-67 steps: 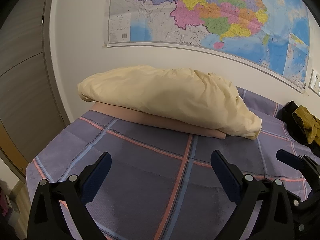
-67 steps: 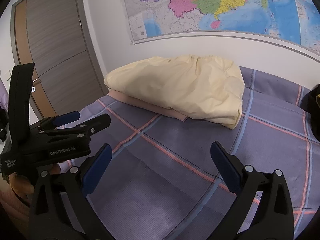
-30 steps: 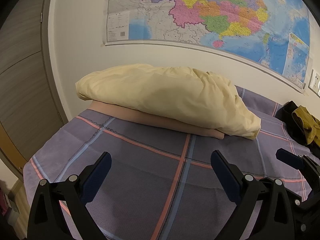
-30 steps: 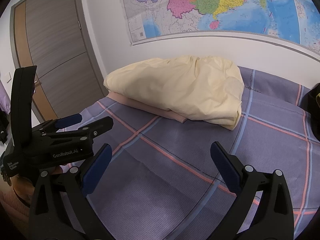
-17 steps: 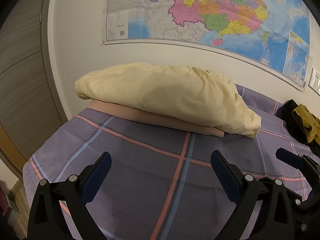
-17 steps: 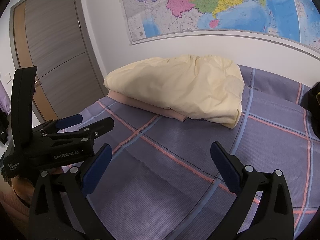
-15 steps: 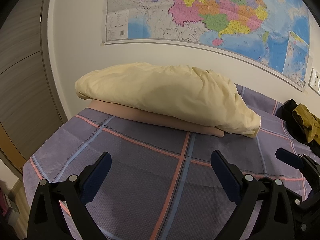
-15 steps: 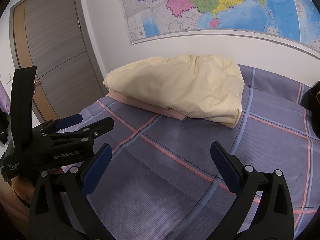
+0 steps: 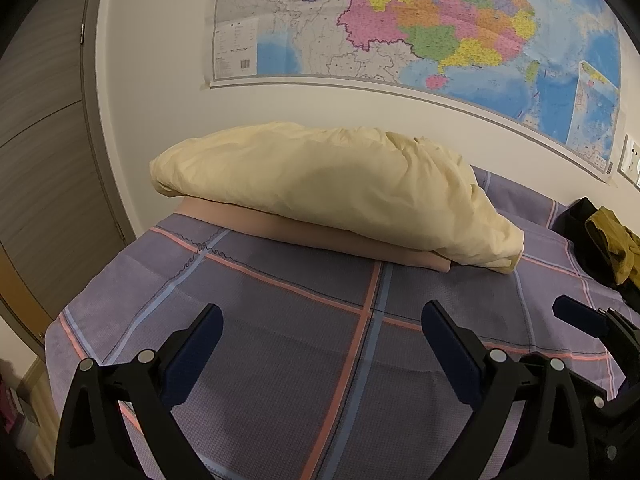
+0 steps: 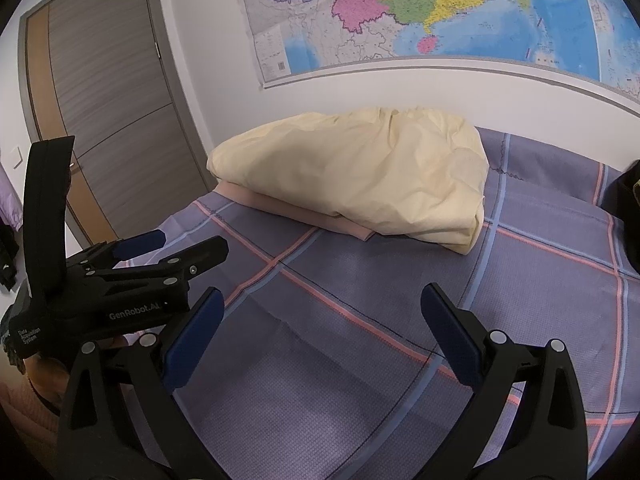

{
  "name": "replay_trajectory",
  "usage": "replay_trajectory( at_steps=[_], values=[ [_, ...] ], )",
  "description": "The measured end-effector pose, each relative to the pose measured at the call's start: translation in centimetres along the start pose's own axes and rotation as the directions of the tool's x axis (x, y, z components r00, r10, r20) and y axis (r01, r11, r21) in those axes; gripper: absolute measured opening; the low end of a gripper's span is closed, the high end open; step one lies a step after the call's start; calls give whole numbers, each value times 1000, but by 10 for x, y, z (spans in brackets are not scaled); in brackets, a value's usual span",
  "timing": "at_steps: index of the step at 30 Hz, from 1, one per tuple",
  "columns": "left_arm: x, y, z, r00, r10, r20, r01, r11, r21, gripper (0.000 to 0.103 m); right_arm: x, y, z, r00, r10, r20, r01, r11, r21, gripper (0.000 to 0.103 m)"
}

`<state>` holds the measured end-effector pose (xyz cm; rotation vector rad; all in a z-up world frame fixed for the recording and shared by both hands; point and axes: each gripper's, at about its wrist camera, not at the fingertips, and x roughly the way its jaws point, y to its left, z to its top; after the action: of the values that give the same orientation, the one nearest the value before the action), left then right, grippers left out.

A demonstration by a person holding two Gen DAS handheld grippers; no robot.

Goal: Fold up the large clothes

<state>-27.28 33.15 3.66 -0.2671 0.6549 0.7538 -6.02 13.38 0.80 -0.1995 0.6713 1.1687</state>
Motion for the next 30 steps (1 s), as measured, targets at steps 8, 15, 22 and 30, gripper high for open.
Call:
replay_trajectory(
  at_steps=[8, 15, 22, 30],
  values=[
    [0, 1, 0, 1000, -3, 3, 3, 1000, -2, 96, 0, 0, 0, 1000, 0, 2, 0, 1000, 1, 97],
    [0, 1, 2, 1000, -7, 7, 7, 1000, -4, 96, -1, 0, 0, 1000, 0, 4, 0, 1000, 0, 97],
    [-3, 0, 2, 1000, -11, 11, 11, 1000, -2, 96, -2, 0, 0, 1000, 4, 8, -4, 1000, -1, 97],
    [-5, -2, 1, 1000, -12, 19, 11, 1000, 5, 96, -4, -2, 0, 1000, 3, 12, -3, 1000, -1, 97]
  ],
)
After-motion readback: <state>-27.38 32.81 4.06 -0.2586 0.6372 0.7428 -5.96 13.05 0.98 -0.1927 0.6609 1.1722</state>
